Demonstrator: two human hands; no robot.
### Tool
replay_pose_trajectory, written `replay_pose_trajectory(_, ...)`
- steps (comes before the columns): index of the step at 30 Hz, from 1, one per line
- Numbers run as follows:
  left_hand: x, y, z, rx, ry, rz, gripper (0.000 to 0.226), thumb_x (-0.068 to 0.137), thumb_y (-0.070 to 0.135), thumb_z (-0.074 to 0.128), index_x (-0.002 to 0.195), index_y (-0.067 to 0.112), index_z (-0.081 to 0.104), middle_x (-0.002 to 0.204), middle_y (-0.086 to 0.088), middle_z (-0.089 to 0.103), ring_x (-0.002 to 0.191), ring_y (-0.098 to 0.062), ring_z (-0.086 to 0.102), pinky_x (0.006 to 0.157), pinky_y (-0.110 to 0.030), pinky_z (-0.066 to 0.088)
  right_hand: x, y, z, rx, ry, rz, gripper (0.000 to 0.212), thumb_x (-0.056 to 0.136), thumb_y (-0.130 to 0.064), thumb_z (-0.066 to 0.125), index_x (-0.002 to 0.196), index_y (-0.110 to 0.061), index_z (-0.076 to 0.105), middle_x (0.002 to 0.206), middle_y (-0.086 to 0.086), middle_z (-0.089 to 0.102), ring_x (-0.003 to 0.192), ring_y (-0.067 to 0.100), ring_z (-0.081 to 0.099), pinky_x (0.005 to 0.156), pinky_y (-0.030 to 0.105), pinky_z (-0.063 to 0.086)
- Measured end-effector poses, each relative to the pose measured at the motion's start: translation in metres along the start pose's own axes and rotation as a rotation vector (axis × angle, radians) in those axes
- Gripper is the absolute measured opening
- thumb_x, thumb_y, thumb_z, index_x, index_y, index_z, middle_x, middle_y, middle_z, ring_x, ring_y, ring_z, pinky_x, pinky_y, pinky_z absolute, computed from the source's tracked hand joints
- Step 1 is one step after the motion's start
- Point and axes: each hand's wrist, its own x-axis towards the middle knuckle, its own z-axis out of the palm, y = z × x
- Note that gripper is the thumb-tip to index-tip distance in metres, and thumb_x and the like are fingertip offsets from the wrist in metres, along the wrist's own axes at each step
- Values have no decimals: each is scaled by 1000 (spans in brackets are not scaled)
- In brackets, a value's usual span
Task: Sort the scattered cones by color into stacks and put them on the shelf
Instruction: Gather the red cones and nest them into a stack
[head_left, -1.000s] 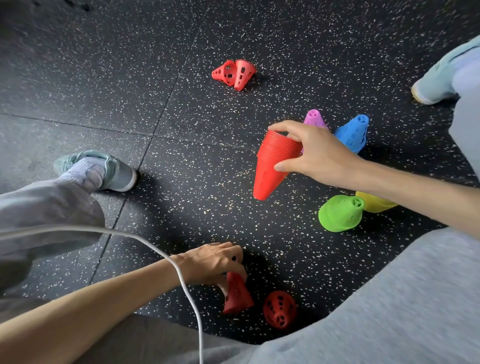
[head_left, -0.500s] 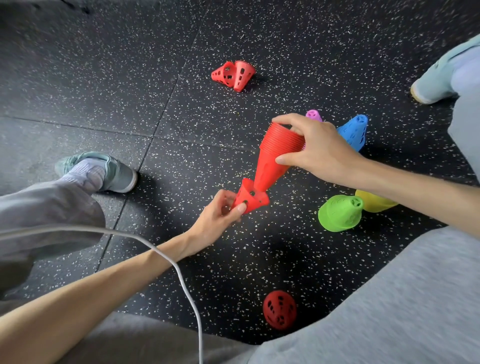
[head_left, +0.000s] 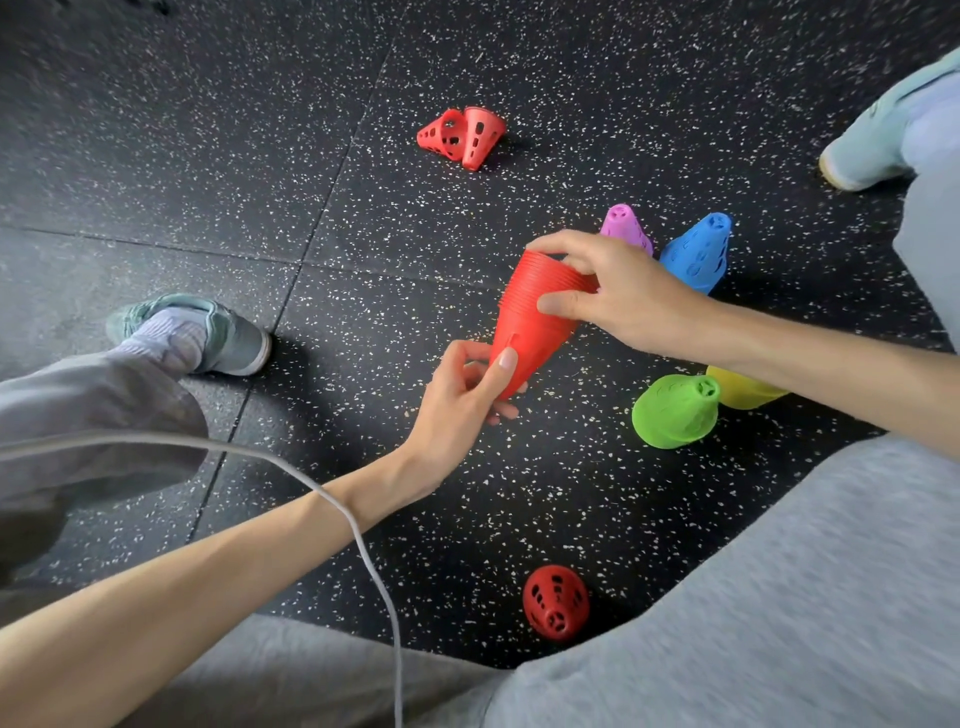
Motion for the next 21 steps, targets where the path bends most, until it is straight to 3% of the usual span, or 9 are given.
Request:
replay_pose_trajectory(5, -7, -5, 3, 44, -60, -8, 34, 103, 36, 56, 117, 5, 50, 97, -9, 78, 73, -20, 71, 65, -26, 53, -13, -1, 1, -225, -66, -6, 81, 82, -29, 83, 150, -23, 39, 119, -4, 67, 100, 17, 63, 105, 43, 43)
replay_pose_trajectory(8, -13, -16, 2, 121, -195, 13, 34, 100, 37, 60, 120, 12, 49, 101, -6, 78, 79, -22, 74, 70, -33, 55, -24, -2, -2, -246, -74, 0, 79, 81, -24, 84, 149, -23, 43, 125, -6, 65, 109, 17, 62, 108, 40, 41)
replay_pose_trajectory(11, -21, -31, -3, 287, -432, 60, 52, 91, 48, 69, 131, 22, 48, 107, 1, 76, 89, -24, 73, 77, -39, 57, -38, -1, -4, -324, -115, 12, 79, 80, -22, 85, 148, -23, 45, 123, -9, 63, 106, 15, 59, 102, 36, 41)
replay_pose_trajectory(14, -30, -38, -7, 465, -578, 42, 59, 85, 42, 78, 136, 35, 49, 114, 10, 74, 95, -8, 70, 86, -31, 56, -53, 3, -1, -366, -177, 30, 81, 79, -23, 86, 149, -26, 45, 122, -10, 62, 104, 14, 58, 92, 30, 41)
replay_pose_trajectory(17, -39, -44, -9, 599, -687, 51, 54, 82, 34, 85, 130, 39, 60, 115, 17, 72, 99, -3, 67, 90, -26, 55, -67, 7, 4, -370, -196, 34, 82, 78, -23, 87, 148, -27, 45, 130, -5, 64, 110, 18, 60, 100, 37, 45)
replay_pose_trajectory(21, -54, -50, -4, 699, -827, 124, 51, 79, 31, 86, 127, 34, 67, 119, 13, 69, 104, 7, 59, 83, -7, 45, -83, 14, 9, -364, -190, 20, 82, 76, -22, 88, 148, -25, 47, 136, -4, 62, 125, 20, 57, 109, 42, 41)
